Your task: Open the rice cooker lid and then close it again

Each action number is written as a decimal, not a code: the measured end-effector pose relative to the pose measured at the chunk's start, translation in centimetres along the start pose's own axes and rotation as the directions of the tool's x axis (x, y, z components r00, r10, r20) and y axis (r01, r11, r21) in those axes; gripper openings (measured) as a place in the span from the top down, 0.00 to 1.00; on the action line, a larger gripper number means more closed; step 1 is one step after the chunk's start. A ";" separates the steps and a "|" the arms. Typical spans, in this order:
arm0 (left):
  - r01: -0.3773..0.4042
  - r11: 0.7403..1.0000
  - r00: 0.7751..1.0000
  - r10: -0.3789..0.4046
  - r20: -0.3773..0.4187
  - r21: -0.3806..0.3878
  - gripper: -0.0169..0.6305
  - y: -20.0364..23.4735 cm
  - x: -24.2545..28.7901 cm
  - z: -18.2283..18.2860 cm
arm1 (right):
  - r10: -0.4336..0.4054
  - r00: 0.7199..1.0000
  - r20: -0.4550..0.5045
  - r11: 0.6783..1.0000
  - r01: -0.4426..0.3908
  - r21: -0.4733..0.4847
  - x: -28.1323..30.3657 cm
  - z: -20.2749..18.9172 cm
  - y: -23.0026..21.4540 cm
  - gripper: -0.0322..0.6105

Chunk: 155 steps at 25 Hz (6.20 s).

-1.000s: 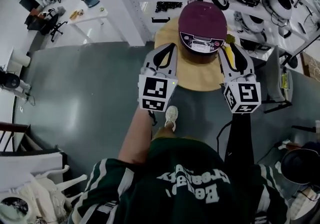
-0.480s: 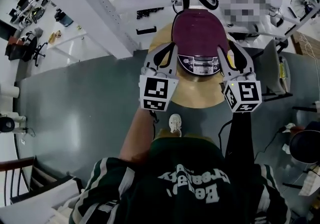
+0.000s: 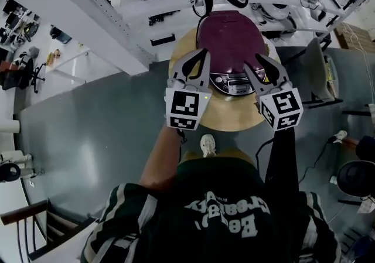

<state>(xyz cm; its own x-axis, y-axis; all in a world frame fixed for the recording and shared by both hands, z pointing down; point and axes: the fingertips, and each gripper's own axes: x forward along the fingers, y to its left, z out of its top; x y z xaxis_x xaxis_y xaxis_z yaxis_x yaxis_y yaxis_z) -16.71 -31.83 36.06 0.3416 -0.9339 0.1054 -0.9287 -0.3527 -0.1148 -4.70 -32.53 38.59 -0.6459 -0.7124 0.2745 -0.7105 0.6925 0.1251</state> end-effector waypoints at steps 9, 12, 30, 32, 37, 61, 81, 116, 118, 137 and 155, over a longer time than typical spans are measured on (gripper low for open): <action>0.046 0.998 0.999 -0.046 0.000 -0.037 0.98 -0.3 0.4 -1.7 | 0.096 0.957 -0.275 0.995 -0.100 -0.003 1.3 -6.0 3.2 0.69; 0.057 0.998 0.998 -0.057 0.006 -0.040 0.98 -0.9 0.4 -1.9 | 0.091 0.927 -0.364 0.994 -0.106 -0.020 1.1 -8.2 3.8 0.68; 0.021 0.999 0.999 -0.020 0.026 -0.042 0.98 0.4 -0.8 -1.6 | 0.041 0.836 -0.547 0.989 -0.113 -0.098 2.8 -12.3 4.4 0.69; 0.024 0.999 0.999 -0.023 0.025 -0.040 0.98 0.3 -0.7 -1.5 | 0.036 0.827 -0.562 0.988 -0.113 -0.104 2.9 -12.3 4.4 0.69; 0.023 0.999 1.000 -0.022 0.020 -0.034 0.98 0.5 -0.2 -1.2 | 0.029 0.818 -0.575 0.988 -0.110 -0.107 3.0 -12.4 4.5 0.69; -0.004 0.999 1.000 0.003 -0.003 -0.044 0.98 1.1 -1.1 -1.6 | 0.053 0.850 -0.525 0.997 -0.074 -0.018 2.7 -12.4 4.5 0.71; -0.017 0.999 1.000 0.016 -0.009 -0.052 0.98 1.4 -0.5 -1.4 | 0.107 0.900 -0.422 0.994 -0.089 0.063 2.6 -11.8 4.1 0.71; -0.210 0.977 0.973 0.205 -0.104 -0.040 0.98 8.5 2.4 -3.5 | 0.034 0.969 -0.246 0.998 -0.022 0.052 21.4 17.9 -18.0 0.84; -0.211 0.977 0.973 0.205 -0.105 -0.043 0.98 8.5 2.1 -3.6 | 0.050 0.963 -0.265 0.997 -0.034 0.065 21.4 17.8 -17.7 0.85; -0.162 0.986 0.985 0.159 -0.067 -0.038 0.98 6.2 -0.9 -2.4 | 0.049 0.951 -0.304 0.997 -0.026 0.077 11.8 10.7 -12.3 0.87; -0.111 0.993 0.992 0.109 -0.067 -0.032 0.98 4.2 -2.3 -2.8 | 0.095 0.919 -0.382 0.980 -0.019 0.198 6.3 -1.5 -5.9 0.91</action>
<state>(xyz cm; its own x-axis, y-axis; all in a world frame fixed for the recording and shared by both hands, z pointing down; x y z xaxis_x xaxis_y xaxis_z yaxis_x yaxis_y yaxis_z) -21.79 -30.98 38.07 0.2282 -0.9606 0.1585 -0.9649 -0.2448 -0.0946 -4.15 -40.95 41.04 -0.5548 -0.5456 0.6282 -0.7395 0.6694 -0.0717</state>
